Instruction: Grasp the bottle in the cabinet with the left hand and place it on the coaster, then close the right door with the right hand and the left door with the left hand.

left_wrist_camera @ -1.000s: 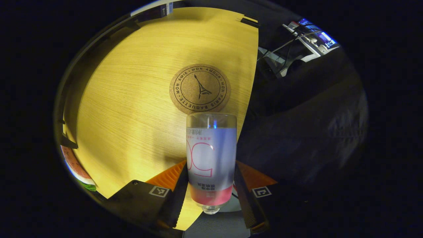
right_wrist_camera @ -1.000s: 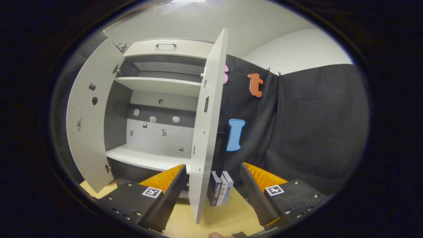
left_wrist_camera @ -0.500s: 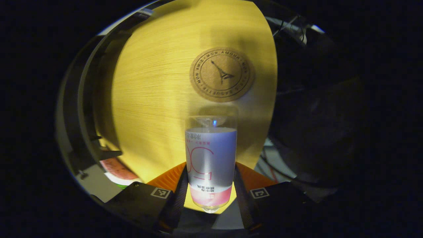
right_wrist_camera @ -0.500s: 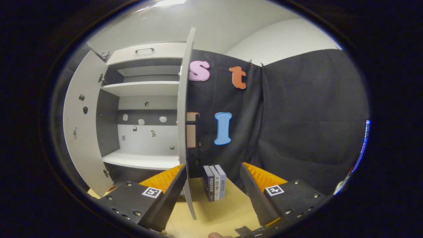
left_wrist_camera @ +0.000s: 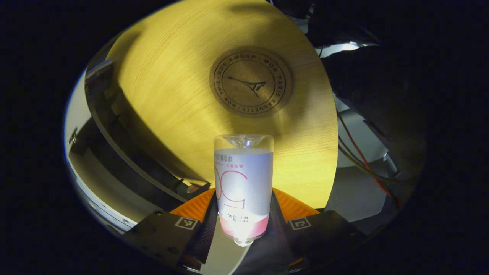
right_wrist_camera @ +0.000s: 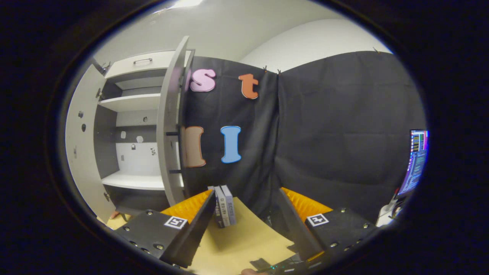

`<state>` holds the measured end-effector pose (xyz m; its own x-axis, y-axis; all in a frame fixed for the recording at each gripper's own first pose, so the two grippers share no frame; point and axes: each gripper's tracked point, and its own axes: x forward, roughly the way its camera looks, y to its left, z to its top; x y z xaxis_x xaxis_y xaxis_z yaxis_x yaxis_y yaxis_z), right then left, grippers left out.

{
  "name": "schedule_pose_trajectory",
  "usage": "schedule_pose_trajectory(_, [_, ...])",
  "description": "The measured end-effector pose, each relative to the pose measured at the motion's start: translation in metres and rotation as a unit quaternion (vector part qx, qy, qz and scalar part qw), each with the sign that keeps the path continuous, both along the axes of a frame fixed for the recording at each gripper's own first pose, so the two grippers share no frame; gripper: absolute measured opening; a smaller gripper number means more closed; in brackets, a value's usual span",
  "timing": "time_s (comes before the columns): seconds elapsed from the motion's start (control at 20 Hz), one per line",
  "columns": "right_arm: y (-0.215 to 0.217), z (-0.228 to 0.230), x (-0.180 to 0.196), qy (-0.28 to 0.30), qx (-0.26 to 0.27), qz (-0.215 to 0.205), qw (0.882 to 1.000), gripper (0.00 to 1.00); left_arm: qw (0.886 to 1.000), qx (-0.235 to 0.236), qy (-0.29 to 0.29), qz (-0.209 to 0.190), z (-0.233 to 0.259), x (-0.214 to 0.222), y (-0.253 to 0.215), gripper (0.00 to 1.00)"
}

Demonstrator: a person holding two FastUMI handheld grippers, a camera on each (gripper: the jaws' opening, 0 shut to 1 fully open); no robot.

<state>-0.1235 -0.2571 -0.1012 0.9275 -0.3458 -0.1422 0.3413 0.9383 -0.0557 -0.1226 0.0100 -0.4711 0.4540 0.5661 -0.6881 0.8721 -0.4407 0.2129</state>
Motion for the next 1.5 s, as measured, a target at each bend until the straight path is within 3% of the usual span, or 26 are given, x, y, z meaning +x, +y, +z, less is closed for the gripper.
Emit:
schedule_pose_trajectory(0.1, [-0.013, -0.004, -0.006, 0.003, 0.002, -0.011, 1.000, 0.94, 1.000, 0.023, -0.002, -0.018, 0.002, -0.003, -0.014, 0.71])
schedule_pose_trajectory(0.2, [-0.021, -0.009, -0.009, 0.009, 0.010, -0.017, 1.000, 0.98, 0.999, 0.034, -0.005, -0.033, 0.000, -0.006, -0.030, 0.74])
schedule_pose_trajectory(0.25, [-0.024, -0.010, -0.008, 0.012, 0.013, -0.019, 1.000, 0.94, 0.998, 0.043, -0.007, -0.038, 0.001, -0.009, -0.035, 0.71])
schedule_pose_trajectory(0.3, [-0.027, -0.012, -0.004, 0.014, 0.014, -0.021, 1.000, 0.98, 0.997, 0.057, -0.010, -0.048, 0.002, -0.008, -0.038, 0.71])
schedule_pose_trajectory(0.45, [-0.030, -0.016, 0.003, 0.018, 0.012, -0.020, 1.000, 0.98, 0.991, 0.099, -0.023, -0.087, -0.007, -0.006, -0.049, 0.71])
schedule_pose_trajectory(0.6, [-0.035, -0.023, -0.001, 0.025, 0.007, -0.017, 1.000, 0.94, 0.984, 0.144, -0.033, -0.101, -0.003, -0.012, -0.058, 0.71])
schedule_pose_trajectory(0.65, [-0.036, -0.023, -0.002, 0.024, 0.004, -0.015, 1.000, 0.98, 0.985, 0.142, -0.031, -0.097, -0.005, -0.016, -0.060, 0.71])
schedule_pose_trajectory(0.8, [-0.039, -0.024, -0.001, 0.024, 0.000, -0.011, 1.000, 0.94, 0.983, 0.156, -0.020, -0.097, -0.012, -0.026, -0.064, 0.71])
schedule_pose_trajectory(0.95, [-0.038, -0.024, -0.002, 0.024, -0.001, -0.005, 1.000, 0.98, 0.982, 0.148, -0.042, -0.110, -0.022, -0.022, -0.070, 0.74])
schedule_pose_trajectory(1.2, [-0.037, -0.024, -0.002, 0.023, -0.007, -0.001, 1.000, 0.98, 0.976, 0.176, -0.067, -0.110, -0.015, -0.024, -0.069, 0.72])
schedule_pose_trajectory(1.25, [-0.037, -0.023, -0.002, 0.022, -0.006, -0.001, 1.000, 0.98, 0.975, 0.177, -0.070, -0.112, -0.014, -0.025, -0.070, 0.77])
schedule_pose_trajectory(1.45, [-0.034, -0.027, -0.002, 0.023, 0.007, 0.002, 1.000, 0.94, 0.975, 0.174, -0.054, -0.130, -0.019, -0.027, -0.073, 0.75])
schedule_pose_trajectory(1.5, [-0.033, -0.028, -0.002, 0.022, 0.008, 0.003, 1.000, 0.98, 0.974, 0.177, -0.045, -0.131, -0.019, -0.030, -0.075, 0.75])
